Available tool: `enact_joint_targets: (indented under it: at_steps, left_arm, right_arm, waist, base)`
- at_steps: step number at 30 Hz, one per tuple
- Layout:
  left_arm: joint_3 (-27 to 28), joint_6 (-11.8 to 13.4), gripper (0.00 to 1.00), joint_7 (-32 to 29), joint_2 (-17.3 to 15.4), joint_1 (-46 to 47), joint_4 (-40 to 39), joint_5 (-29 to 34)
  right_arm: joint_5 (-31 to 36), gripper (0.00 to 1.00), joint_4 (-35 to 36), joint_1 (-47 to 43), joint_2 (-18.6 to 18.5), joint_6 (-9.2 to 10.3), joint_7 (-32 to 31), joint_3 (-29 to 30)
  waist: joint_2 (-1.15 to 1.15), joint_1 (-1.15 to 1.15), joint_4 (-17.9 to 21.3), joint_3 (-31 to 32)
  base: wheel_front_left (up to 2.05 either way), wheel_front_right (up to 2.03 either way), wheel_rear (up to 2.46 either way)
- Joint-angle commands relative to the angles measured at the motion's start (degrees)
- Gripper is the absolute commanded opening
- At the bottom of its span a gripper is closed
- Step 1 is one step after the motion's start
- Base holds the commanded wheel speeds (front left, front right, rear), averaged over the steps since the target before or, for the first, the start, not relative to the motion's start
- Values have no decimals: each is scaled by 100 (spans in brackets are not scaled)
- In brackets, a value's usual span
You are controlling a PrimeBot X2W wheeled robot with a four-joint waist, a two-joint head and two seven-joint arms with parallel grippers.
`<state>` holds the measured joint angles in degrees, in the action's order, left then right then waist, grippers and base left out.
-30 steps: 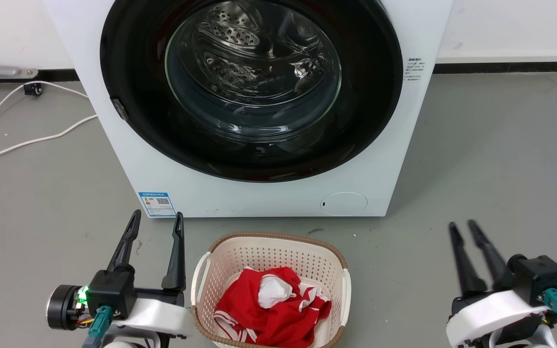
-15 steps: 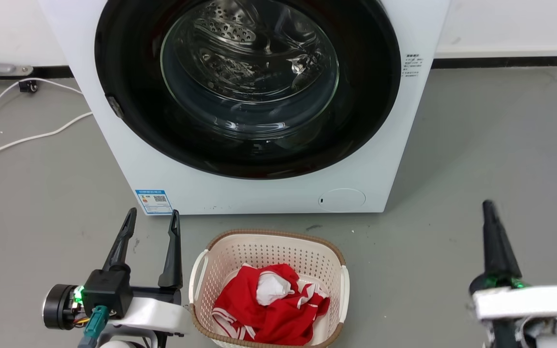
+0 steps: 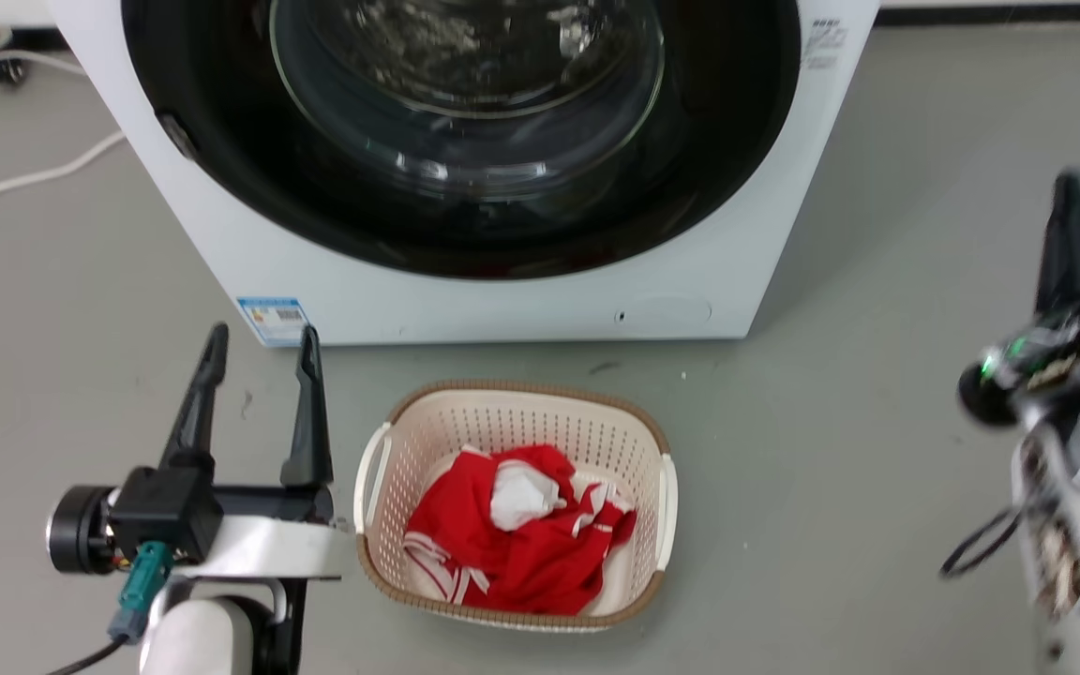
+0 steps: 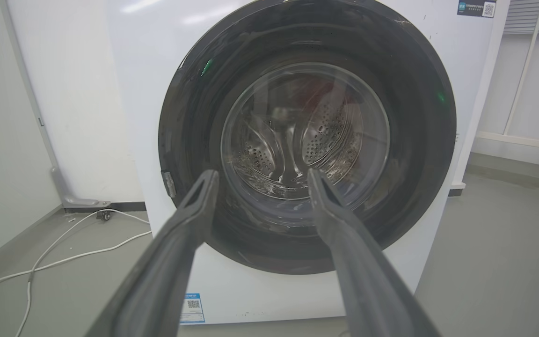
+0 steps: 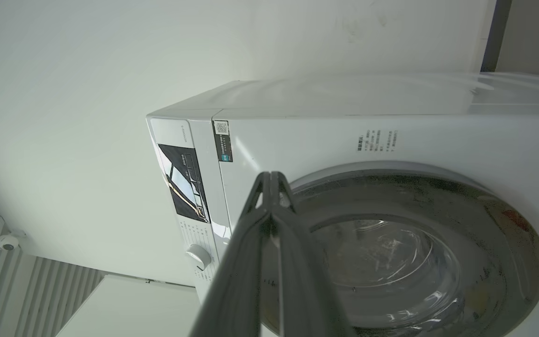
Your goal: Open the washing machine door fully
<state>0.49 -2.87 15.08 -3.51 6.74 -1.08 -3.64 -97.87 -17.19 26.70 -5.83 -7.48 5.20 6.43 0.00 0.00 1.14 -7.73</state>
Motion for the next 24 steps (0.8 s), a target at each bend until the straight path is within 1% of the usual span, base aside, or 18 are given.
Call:
enact_joint_targets:
  at_steps: [1,4,6,8,11,14,18,21,24]
  left_arm:
    - [23,-20,100,13,4,129,-54,1]
    - [49,-46,100,13,13,283,-131,0]
    - [57,-53,100,13,16,389,-187,5]
    - [63,-72,100,13,21,491,-243,15]
    - [63,-105,100,13,26,655,-292,31]
    - [34,-135,100,13,34,815,-322,32]
    - [0,-164,100,13,43,999,-342,45]
    - [-58,-178,100,13,49,1093,-360,49]
    - [-120,-196,100,13,51,1155,-381,57]
  right_arm:
    - [-146,0,-262,385,-152,-1,-97,8]
    - [-334,0,-829,1089,-469,-1,-328,-136]
    - [-343,0,-1197,1584,-750,-2,-482,-288]
    - [-396,0,-1585,2090,-955,-1,-676,-471]
    - [-340,0,-2148,2872,-1280,-2,-939,-761]
    - [-232,0,-2672,3597,-1505,-1,-1252,-1107]
    - [-33,0,-3342,4467,-1592,-1,-1776,-1644]
    - [160,0,-3792,5028,-1544,-1,-2176,-2008]
    - [332,0,-4224,5494,-1463,-1,-2449,-2292]
  waist:
    - [0,0,-51,-256]
    - [0,0,-107,-484]
    - [0,0,-146,-657]
    - [0,0,-183,-833]
    - [0,0,-253,-1056]
    - [0,0,-345,-1250]
    - [0,0,-431,-1469]
    - [0,0,-485,-1594]
    - [0,0,-530,-1705]
  base:
    - [0,0,0]
    - [0,0,0]
    - [0,0,0]
    - [0,0,0]
    - [0,0,0]
    - [0,0,0]
    - [0,0,0]
    - [0,0,0]
    - [0,0,0]
